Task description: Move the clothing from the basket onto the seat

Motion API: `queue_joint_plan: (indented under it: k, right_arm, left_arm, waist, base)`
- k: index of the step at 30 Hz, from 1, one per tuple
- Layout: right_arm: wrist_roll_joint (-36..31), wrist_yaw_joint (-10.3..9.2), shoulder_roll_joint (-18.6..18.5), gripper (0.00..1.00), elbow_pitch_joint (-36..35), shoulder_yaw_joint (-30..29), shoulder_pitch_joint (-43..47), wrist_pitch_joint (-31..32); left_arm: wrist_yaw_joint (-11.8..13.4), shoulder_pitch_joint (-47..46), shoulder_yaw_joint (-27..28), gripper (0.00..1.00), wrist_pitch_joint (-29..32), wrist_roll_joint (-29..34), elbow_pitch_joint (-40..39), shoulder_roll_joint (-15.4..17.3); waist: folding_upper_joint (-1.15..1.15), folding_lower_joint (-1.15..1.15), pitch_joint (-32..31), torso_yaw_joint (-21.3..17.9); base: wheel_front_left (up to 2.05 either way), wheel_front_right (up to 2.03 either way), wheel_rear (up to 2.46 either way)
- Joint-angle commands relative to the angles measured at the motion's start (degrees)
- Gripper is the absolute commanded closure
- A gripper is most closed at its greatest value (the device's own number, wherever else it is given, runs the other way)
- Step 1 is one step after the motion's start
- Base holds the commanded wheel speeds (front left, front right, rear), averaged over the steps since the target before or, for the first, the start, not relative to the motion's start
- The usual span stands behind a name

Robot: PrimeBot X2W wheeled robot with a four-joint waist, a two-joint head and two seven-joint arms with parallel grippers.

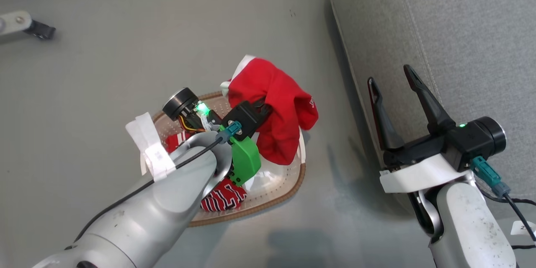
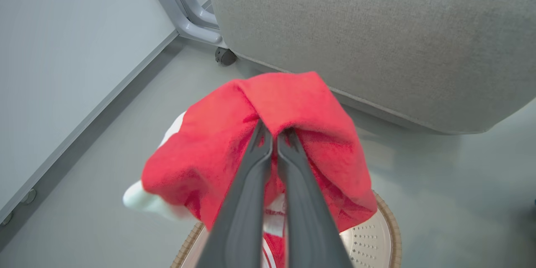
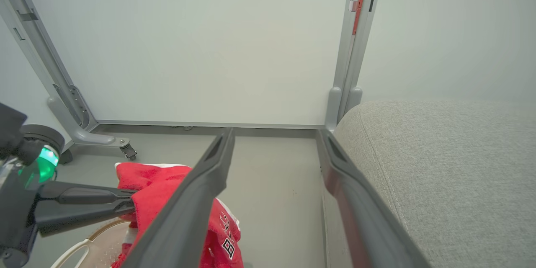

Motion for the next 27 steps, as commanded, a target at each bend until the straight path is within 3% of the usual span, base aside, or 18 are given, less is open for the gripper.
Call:
queue_joint_plan:
  k: [1,11,27]
  right_arm:
    - [-0.14,-0.02,-0.21,0.00,0.24,-0.06,1.18,-0.28]
    - [0.51,-0.02,-0.21,0.00,0.78,-0.18,3.86,-0.28]
    - [1.69,-0.02,-0.21,0.00,0.81,0.37,7.67,-0.28]
  left_arm:
    - [0.48,1.67,1.46,1.00,-0.20,0.35,-1.71,0.44]
    - [1.52,7.09,12.55,1.00,-0.15,3.06,-14.09,1.48]
    - [0.79,12.29,26.38,1.00,-0.14,7.28,-28.12,-0.41]
  waist:
    - [0.00,0.00,-4.28,1.93]
    - [0.00,0.00,-10.14,2.42]
    - [0.00,0.00,-15.75,2.65]
  base:
    - [0.00,0.00,0.00]
    - [0.00,0.00,0.00]
    - [0.00,0.00,0.00]
